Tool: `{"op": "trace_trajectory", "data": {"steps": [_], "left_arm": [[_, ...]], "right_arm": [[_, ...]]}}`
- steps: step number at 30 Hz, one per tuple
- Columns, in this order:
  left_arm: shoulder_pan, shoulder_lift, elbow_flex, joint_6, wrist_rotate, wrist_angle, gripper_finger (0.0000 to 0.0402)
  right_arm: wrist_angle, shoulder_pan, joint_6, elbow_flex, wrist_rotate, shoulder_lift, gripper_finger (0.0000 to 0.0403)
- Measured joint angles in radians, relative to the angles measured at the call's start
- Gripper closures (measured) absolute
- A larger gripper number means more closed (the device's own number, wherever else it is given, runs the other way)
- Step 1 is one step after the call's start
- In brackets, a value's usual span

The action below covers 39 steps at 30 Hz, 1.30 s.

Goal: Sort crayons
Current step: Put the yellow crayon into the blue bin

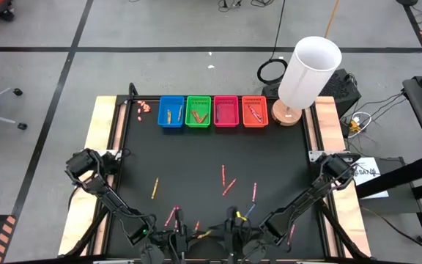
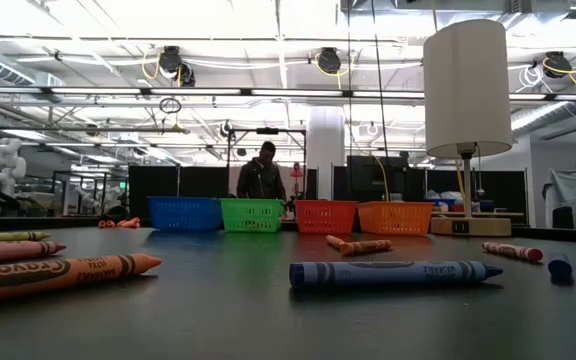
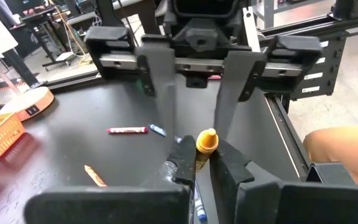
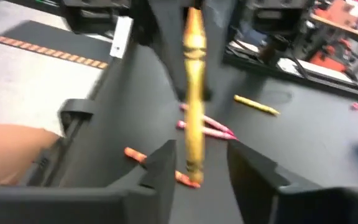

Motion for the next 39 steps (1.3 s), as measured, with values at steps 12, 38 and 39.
{"op": "trace_trajectory", "data": {"steps": [12, 38, 39], "left_arm": [[0.043, -0.081, 0.0, 0.113, -0.085, -0.119, 0.0375], [0.485, -0.699, 0.0, 0.045, 0.155, -0.792, 0.0375], [0.502, -0.713, 0.0, 0.03, 0.189, -0.809, 0.0375]], "right_arm": [[-0.339, 0.01, 0.152, 0.0, 0.033, -0.07, 0.0193], [-0.478, -0.033, -0.008, 0.0, 0.09, -0.076, 0.0207], [-0.478, -0.039, -0.023, 0.0, 0.089, -0.076, 0.0207]]}}
